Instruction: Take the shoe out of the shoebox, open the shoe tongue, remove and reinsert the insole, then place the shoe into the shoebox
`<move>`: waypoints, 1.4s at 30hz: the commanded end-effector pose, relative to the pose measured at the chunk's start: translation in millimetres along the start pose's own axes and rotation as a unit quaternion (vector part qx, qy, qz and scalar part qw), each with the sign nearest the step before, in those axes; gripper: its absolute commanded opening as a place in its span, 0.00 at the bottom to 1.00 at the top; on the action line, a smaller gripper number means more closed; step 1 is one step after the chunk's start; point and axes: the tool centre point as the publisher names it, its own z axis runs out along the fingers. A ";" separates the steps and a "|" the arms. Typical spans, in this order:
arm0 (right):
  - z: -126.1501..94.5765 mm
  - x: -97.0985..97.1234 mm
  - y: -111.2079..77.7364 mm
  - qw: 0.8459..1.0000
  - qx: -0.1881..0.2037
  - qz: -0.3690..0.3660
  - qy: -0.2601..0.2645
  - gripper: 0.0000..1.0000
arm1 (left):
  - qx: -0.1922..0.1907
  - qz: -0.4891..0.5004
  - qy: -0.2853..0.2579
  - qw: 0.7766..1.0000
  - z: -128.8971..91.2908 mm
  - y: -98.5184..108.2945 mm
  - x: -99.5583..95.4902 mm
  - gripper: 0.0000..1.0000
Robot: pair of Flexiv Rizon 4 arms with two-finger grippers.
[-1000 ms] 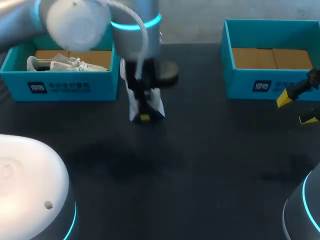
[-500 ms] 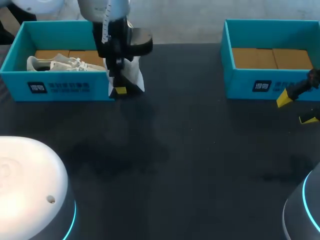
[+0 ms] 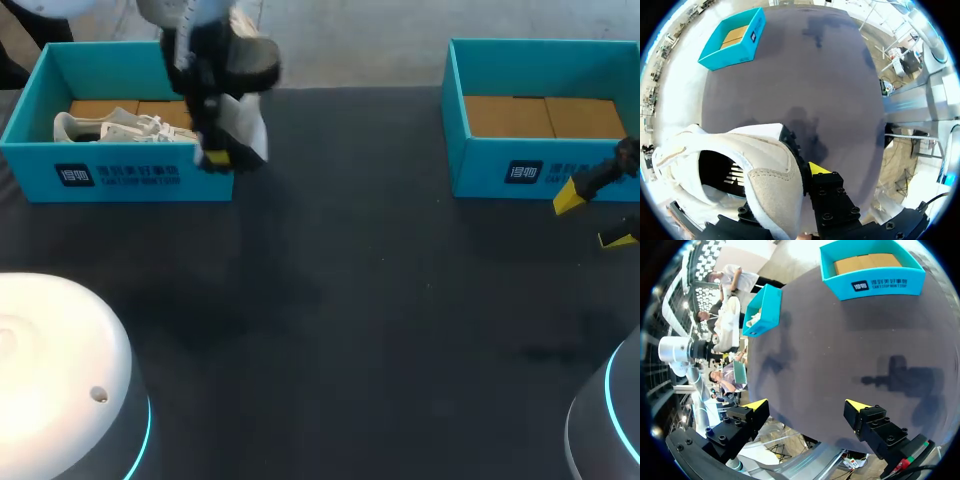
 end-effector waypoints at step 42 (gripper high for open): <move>0.9 0.1 -0.1 1.000 0.000 0.001 -0.001 1.00 | 0.000 0.010 0.023 1.000 -29.3 223.1 -162.0 0.00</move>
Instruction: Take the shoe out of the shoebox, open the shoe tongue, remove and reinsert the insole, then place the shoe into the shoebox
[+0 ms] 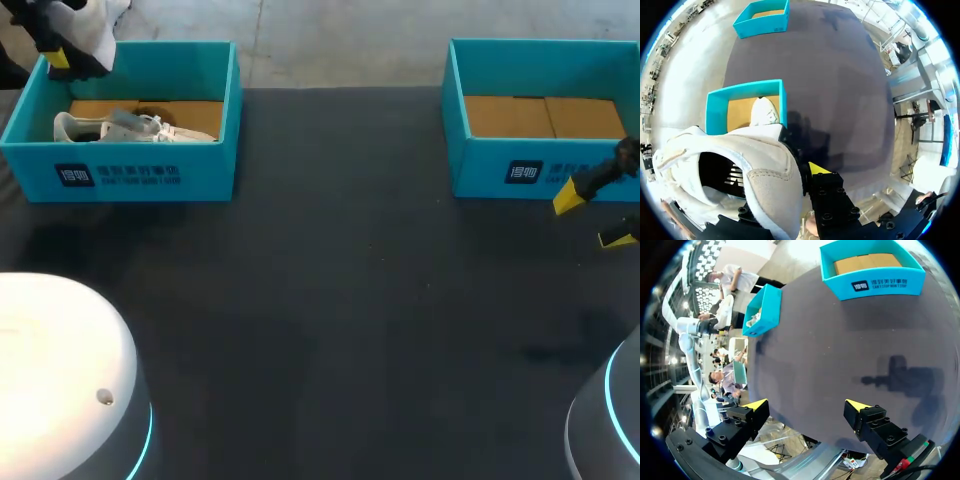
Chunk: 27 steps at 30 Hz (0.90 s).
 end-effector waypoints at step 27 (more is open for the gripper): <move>0.9 0.0 -0.1 1.000 0.000 0.001 -0.001 1.00 | -0.008 -0.035 0.011 0.999 31.8 75.1 -115.5 0.00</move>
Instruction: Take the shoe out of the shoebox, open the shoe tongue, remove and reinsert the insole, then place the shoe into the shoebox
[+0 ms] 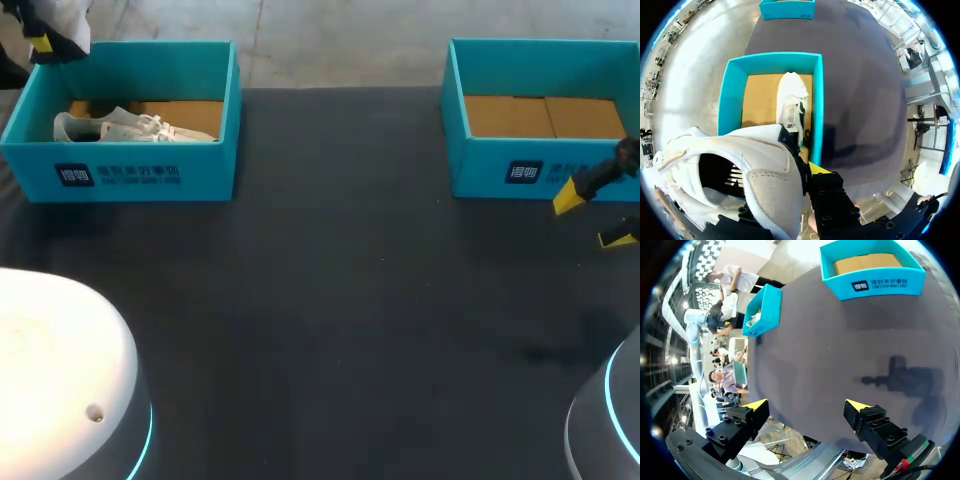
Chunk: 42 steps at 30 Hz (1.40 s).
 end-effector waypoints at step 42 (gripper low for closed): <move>0.9 0.0 -0.1 1.000 0.000 0.001 -0.001 1.00 | -0.073 0.492 -0.028 0.867 6.6 67.1 -39.9 0.00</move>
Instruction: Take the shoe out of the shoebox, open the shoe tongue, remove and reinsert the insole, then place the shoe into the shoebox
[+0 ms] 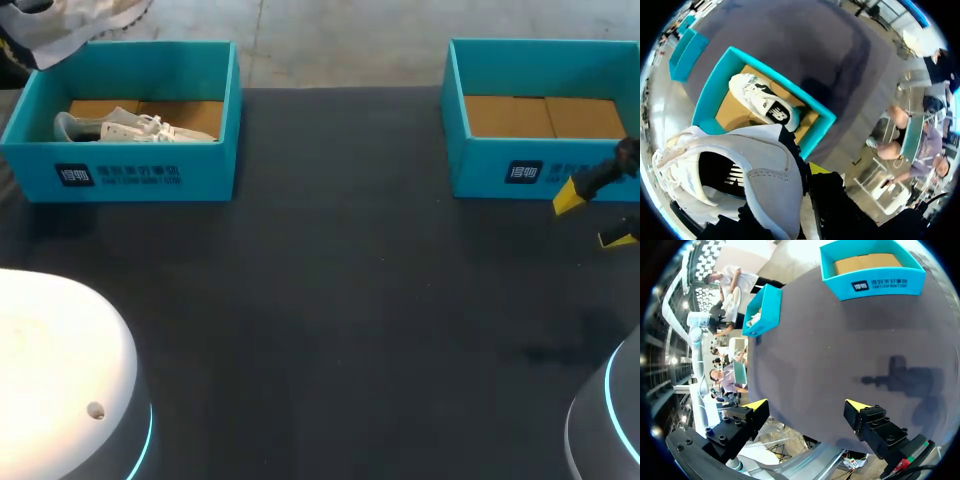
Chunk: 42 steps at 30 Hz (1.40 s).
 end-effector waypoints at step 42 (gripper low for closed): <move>0.9 0.0 -0.1 1.000 0.000 0.001 -0.001 1.00 | -0.112 0.357 -0.053 0.926 49.6 78.4 -24.1 0.00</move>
